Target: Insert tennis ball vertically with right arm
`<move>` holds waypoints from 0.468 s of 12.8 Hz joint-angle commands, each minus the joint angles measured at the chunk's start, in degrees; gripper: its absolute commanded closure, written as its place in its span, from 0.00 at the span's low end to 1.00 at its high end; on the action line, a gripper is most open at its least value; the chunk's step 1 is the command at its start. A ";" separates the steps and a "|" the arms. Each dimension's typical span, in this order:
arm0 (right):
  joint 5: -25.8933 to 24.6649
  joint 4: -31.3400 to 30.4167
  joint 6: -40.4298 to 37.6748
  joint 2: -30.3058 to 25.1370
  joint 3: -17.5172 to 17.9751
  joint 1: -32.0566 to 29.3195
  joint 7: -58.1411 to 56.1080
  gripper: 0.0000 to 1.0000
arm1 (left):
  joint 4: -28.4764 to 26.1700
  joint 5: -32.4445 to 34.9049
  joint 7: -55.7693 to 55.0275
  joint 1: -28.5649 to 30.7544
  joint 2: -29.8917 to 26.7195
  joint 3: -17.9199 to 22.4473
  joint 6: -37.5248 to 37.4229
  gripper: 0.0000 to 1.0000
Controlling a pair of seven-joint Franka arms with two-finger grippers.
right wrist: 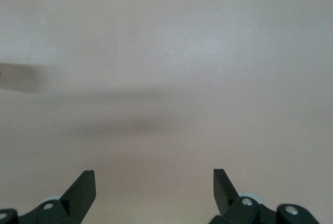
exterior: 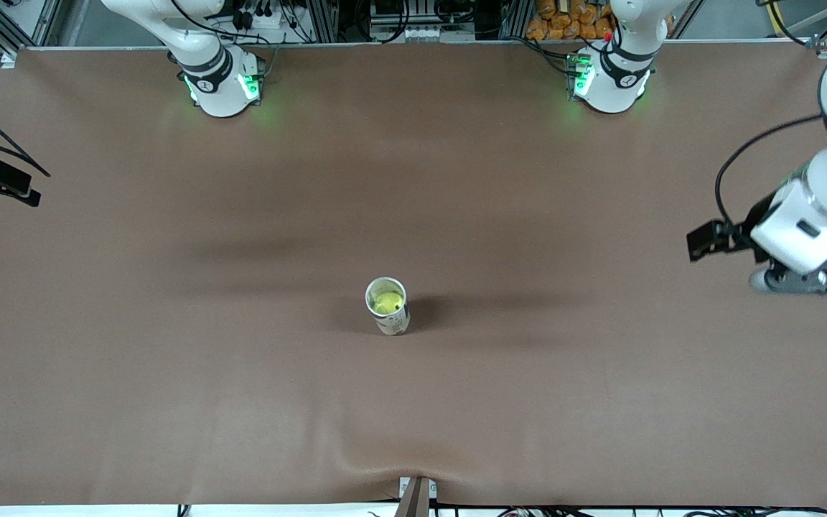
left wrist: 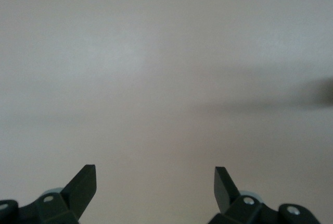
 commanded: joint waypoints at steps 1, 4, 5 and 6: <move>-0.61 -0.36 -0.17 -0.32 0.50 -0.32 0.12 0.00 | -1.44 -0.15 -0.24 0.82 -3.17 0.42 -1.15 0.00; -0.61 -0.45 -0.44 -0.23 0.58 -0.14 0.12 0.00 | -1.52 -2.86 0.98 0.73 -6.86 1.12 -1.33 0.00; -0.61 -0.45 -0.44 -0.23 0.50 -0.14 0.12 0.00 | -1.96 -6.01 1.34 -0.49 -7.83 4.08 -1.33 0.00; -0.61 -0.45 -0.44 -0.06 0.58 -0.23 0.12 0.00 | -2.48 -9.09 1.77 -5.03 -9.15 10.99 -1.59 0.00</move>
